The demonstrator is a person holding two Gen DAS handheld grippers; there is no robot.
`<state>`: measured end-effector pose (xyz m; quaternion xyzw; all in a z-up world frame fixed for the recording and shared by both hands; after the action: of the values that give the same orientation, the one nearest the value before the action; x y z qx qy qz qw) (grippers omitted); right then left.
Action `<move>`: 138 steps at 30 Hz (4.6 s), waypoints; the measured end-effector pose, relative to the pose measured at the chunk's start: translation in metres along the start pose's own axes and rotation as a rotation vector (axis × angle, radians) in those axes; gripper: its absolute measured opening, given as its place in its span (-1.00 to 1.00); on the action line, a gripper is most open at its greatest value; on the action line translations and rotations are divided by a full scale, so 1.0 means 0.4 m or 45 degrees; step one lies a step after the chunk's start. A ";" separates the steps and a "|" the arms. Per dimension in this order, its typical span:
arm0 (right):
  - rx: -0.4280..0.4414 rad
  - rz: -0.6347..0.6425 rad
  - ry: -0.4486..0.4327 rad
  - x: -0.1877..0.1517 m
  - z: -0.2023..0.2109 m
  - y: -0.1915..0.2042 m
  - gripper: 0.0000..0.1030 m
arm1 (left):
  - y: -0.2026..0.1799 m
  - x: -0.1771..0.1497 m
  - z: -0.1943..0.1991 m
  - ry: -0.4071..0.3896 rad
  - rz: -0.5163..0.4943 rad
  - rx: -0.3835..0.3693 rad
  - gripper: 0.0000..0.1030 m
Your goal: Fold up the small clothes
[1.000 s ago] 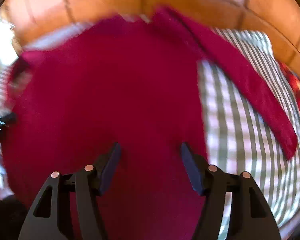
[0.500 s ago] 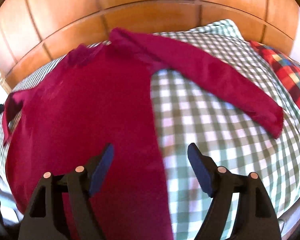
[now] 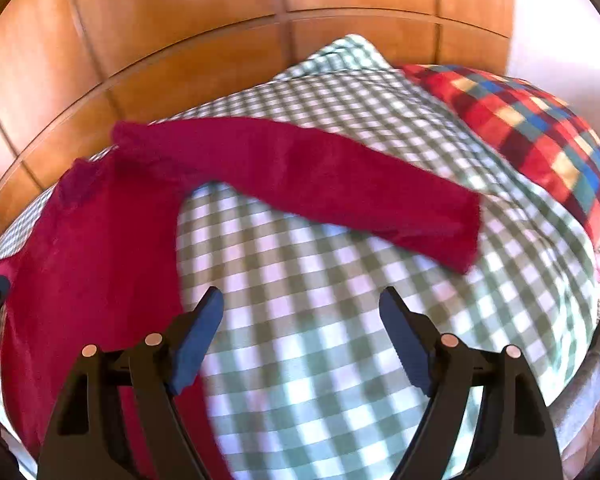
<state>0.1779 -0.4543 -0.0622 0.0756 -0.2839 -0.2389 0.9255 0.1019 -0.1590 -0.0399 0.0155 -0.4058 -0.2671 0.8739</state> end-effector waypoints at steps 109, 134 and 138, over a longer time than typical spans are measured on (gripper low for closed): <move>0.705 -0.137 0.481 0.253 0.010 0.232 -0.89 | 0.287 -0.213 -0.110 0.092 0.572 -0.198 0.26; 0.428 -0.075 0.372 0.109 -0.152 0.179 0.41 | 0.355 -0.098 -0.247 0.065 0.672 -0.410 0.52; 0.609 -0.280 0.418 0.112 -0.197 0.135 0.41 | 0.356 -0.121 -0.279 0.129 0.882 -0.547 0.59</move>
<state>0.2763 -0.4286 -0.0907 0.3591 -0.1689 -0.2485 0.8836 0.2214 -0.0350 -0.1138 -0.2917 -0.2785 -0.0346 0.9144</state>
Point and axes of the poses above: each gripper's, at about its wrist camera, not at the fingertips, and z roughly against the way its jaws point, y to its left, x to its top, the point moved 6 cm from there along -z, roughly the way its jaws point, and after that the axes turned 7 degrees about -z, right-handed, at the moved point
